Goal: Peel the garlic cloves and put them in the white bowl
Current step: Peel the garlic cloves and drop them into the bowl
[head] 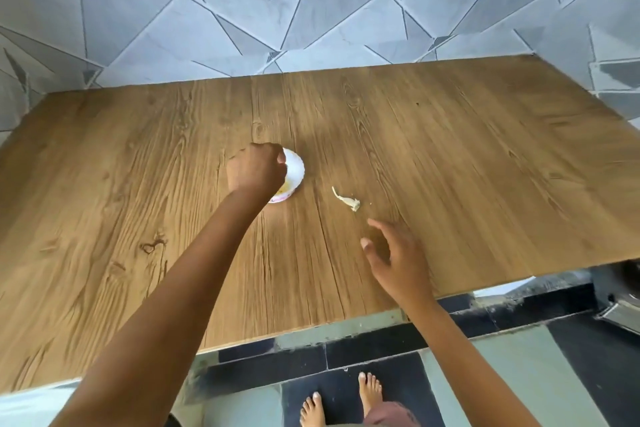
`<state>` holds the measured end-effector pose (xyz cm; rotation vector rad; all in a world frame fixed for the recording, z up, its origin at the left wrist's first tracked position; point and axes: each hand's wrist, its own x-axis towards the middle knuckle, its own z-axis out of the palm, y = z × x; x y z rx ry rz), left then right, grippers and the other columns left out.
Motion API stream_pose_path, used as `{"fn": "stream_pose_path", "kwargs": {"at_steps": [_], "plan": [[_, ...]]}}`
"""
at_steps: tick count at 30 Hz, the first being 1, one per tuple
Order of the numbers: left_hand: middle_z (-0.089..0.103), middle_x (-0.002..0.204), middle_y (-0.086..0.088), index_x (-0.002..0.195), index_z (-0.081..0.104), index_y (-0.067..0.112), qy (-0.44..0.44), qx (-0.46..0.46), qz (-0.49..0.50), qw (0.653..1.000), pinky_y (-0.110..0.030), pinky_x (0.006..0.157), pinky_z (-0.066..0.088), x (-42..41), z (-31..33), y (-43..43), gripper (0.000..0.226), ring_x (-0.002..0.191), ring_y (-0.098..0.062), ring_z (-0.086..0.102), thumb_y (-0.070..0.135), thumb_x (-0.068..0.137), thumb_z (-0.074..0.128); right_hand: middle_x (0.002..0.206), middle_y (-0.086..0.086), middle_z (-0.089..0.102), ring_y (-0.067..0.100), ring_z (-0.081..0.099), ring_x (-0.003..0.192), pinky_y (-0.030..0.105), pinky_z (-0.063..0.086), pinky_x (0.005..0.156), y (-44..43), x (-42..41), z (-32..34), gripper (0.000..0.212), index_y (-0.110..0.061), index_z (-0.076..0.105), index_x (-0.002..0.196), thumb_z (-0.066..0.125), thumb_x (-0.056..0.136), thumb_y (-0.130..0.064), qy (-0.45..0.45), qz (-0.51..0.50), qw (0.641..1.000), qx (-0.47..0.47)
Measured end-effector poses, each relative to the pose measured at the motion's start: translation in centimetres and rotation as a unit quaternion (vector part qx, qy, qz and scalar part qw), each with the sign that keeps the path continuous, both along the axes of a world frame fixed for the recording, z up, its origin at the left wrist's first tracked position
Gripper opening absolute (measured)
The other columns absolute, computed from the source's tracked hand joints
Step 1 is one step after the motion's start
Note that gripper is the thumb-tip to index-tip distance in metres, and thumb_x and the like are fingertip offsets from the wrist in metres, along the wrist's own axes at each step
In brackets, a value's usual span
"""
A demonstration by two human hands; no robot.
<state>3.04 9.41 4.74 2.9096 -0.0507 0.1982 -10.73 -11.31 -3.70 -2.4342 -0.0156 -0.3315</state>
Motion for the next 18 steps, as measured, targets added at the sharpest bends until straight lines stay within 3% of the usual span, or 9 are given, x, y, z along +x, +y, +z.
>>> {"fn": "stream_pose_path", "kwargs": {"at_steps": [2, 5, 9, 12, 14, 18], "plan": [[0.067, 0.088, 0.001, 0.096, 0.069, 0.019, -0.031, -0.079, -0.038, 0.996, -0.028, 0.068, 0.045, -1.4, 0.1, -1.1, 0.022, 0.085, -0.024, 0.064, 0.015, 0.088, 0.05, 0.123, 0.003, 0.06, 0.017, 0.053, 0.114, 0.034, 0.044, 0.098, 0.0, 1.9, 0.8, 0.04, -0.012, 0.055, 0.127, 0.061, 0.09, -0.027, 0.009, -0.013, 1.0, 0.027], [0.071, 0.09, 0.003, 0.094, 0.071, 0.018, -0.004, -0.151, -0.092, 0.984, -0.033, 0.073, 0.053, -2.8, -1.2, -3.3, 0.021, 0.084, -0.019, 0.065, 0.012, 0.086, 0.053, 0.121, 0.007, 0.059, 0.021, 0.055, 0.11, 0.031, 0.046, 0.088, 0.2, 5.2, 1.2, 0.044, -0.009, 0.056, 0.125, 0.066, 0.087, -0.027, 0.017, -0.018, 1.0, -0.003], [0.071, 0.102, -0.005, 0.102, 0.071, 0.013, 0.022, -0.189, -0.175, 0.966, -0.028, 0.078, 0.05, -3.3, -3.8, -4.8, 0.028, 0.088, -0.023, 0.065, 0.0, 0.08, 0.059, 0.098, -0.002, 0.066, 0.016, 0.059, 0.087, 0.025, 0.041, 0.066, -0.2, 7.4, 1.0, 0.023, -0.015, 0.068, 0.103, 0.067, 0.084, -0.028, 0.02, -0.009, 0.999, -0.041], [0.068, 0.111, -0.004, 0.11, 0.069, 0.011, 0.024, -0.174, -0.233, 0.956, -0.017, 0.079, 0.039, -3.8, -4.6, -5.6, 0.034, 0.096, -0.021, 0.062, 0.0, 0.078, 0.066, 0.092, -0.003, 0.069, 0.007, 0.058, 0.073, 0.016, 0.04, 0.06, -1.7, 7.6, 1.2, 0.022, -0.015, 0.07, 0.104, 0.069, 0.084, -0.024, 0.029, 0.016, 0.999, 0.044], [0.071, 0.102, -0.002, 0.104, 0.071, 0.012, 0.02, -0.187, -0.246, 0.951, -0.009, 0.073, 0.035, -3.9, -4.6, -6.2, 0.028, 0.088, -0.016, 0.063, 0.004, 0.078, 0.07, 0.09, -0.001, 0.071, 0.004, 0.059, 0.072, 0.013, 0.042, 0.064, -2.6, 7.5, 1.4, 0.022, -0.012, 0.071, 0.104, 0.07, 0.083, -0.018, 0.046, 0.05, 0.991, 0.112], [0.071, 0.086, 0.001, 0.094, 0.074, 0.014, 0.029, -0.215, -0.244, 0.945, -0.001, 0.061, 0.034, -3.9, -3.9, -7.3, 0.013, 0.068, -0.003, 0.054, 0.015, 0.08, 0.073, 0.082, -0.005, 0.069, 0.004, 0.063, 0.072, 0.022, 0.05, 0.071, -3.7, 7.6, 1.3, 0.019, -0.009, 0.072, 0.102, 0.07, 0.083, -0.01, 0.064, 0.09, 0.977, 0.184]]}}
